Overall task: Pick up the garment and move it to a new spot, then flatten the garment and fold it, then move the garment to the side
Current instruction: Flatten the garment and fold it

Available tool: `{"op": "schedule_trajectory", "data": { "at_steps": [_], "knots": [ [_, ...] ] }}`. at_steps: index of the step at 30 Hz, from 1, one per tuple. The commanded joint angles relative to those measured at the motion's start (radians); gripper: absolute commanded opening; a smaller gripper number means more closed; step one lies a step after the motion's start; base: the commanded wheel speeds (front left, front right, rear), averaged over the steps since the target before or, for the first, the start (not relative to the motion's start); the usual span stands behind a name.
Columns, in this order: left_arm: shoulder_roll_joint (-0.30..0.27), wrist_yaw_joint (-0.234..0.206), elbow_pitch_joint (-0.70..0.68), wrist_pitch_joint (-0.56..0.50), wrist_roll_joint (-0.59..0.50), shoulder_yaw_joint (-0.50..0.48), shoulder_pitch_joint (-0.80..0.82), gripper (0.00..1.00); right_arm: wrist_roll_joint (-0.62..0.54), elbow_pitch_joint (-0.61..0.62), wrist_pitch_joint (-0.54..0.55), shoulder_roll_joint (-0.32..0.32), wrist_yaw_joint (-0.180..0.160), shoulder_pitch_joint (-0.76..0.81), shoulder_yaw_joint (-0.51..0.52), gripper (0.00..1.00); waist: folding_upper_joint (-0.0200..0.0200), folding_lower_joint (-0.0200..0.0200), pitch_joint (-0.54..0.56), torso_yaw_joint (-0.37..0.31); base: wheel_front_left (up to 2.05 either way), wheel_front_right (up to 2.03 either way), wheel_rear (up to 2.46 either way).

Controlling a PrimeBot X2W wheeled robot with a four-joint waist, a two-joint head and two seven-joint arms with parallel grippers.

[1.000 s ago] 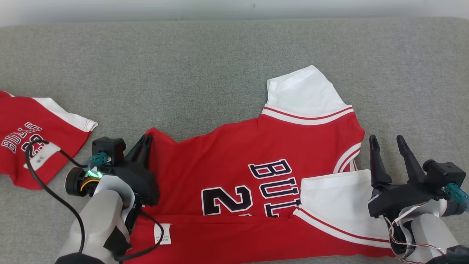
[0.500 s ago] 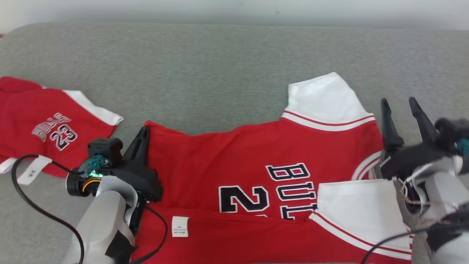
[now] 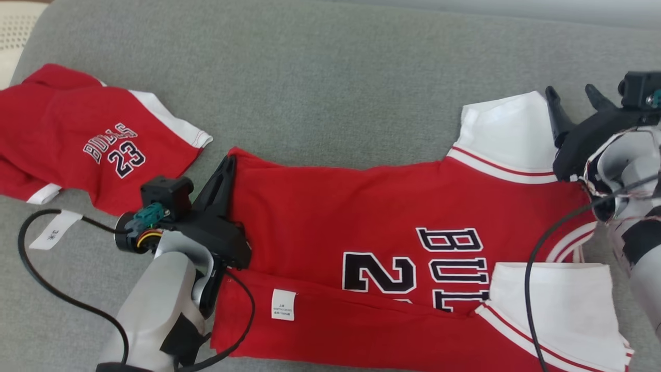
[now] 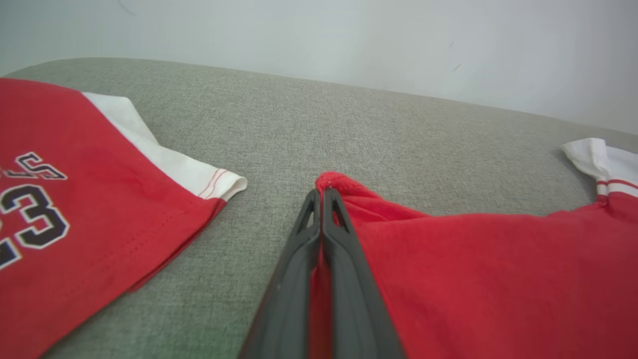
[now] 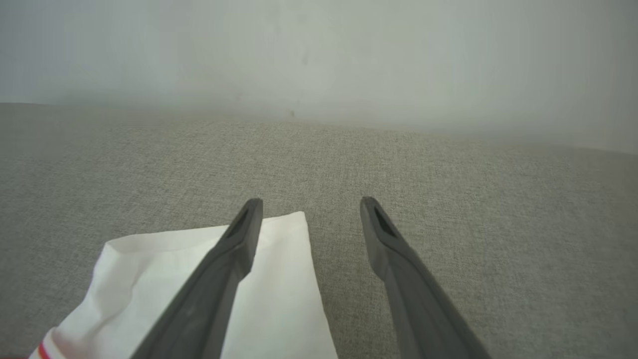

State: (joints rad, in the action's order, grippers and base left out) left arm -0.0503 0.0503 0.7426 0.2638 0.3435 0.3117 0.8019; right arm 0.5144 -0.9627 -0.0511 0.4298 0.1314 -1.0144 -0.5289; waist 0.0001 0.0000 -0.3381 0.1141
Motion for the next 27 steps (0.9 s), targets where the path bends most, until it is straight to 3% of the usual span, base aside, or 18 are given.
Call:
{"op": "schedule_trajectory", "data": {
  "at_steps": [1,8,10,11,12,13,14,27],
  "knots": [
    [0.0,-0.003,-0.002,0.001,0.014,0.009,0.004,0.0,0.011,-0.009,0.004,0.005,-0.001,-0.014,-0.008,1.0,-0.0001,0.0,-0.035,0.03,0.0,0.0,0.0],
    [-0.001,-0.028,-0.037,0.001,0.054,0.072,0.019,0.0,0.055,-0.1,0.049,0.008,-0.001,-0.08,-0.06,1.0,-0.0001,0.0,-0.074,0.054,0.0,0.0,0.0],
    [-0.001,-0.034,-0.042,0.001,0.064,0.082,0.019,0.0,0.075,-0.116,0.056,0.004,-0.001,-0.087,-0.069,0.91,-0.0001,0.0,-0.078,0.059,0.0,0.0,0.0],
    [-0.001,-0.034,-0.043,0.001,0.068,0.087,0.02,0.0,0.078,-0.122,0.057,0.004,-0.001,-0.089,-0.077,0.76,-0.0001,0.0,-0.08,0.06,0.0,0.0,0.0],
    [-0.001,-0.036,-0.046,0.001,0.071,0.091,0.022,0.0,0.088,-0.127,0.056,0.004,-0.001,-0.093,-0.083,0.44,-0.0001,0.0,-0.082,0.061,0.0,0.0,0.0],
    [-0.001,-0.039,-0.049,0.001,0.076,0.095,0.024,0.0,0.096,-0.13,0.051,0.004,-0.001,-0.094,-0.088,0.28,-0.0001,0.0,-0.083,0.062,0.0,0.0,0.0],
    [-0.001,-0.041,-0.05,0.001,0.077,0.098,0.025,0.0,0.1,-0.129,0.038,0.005,-0.001,-0.096,-0.094,0.02,-0.0001,0.0,-0.084,0.062,0.0,0.0,0.0],
    [-0.001,-0.042,-0.029,0.001,0.059,0.058,-0.012,0.0,0.172,-0.08,-0.143,0.033,-0.001,-0.061,-0.183,0.0,-0.0001,0.0,-0.034,0.025,0.0,0.0,0.0]
  ]
}}
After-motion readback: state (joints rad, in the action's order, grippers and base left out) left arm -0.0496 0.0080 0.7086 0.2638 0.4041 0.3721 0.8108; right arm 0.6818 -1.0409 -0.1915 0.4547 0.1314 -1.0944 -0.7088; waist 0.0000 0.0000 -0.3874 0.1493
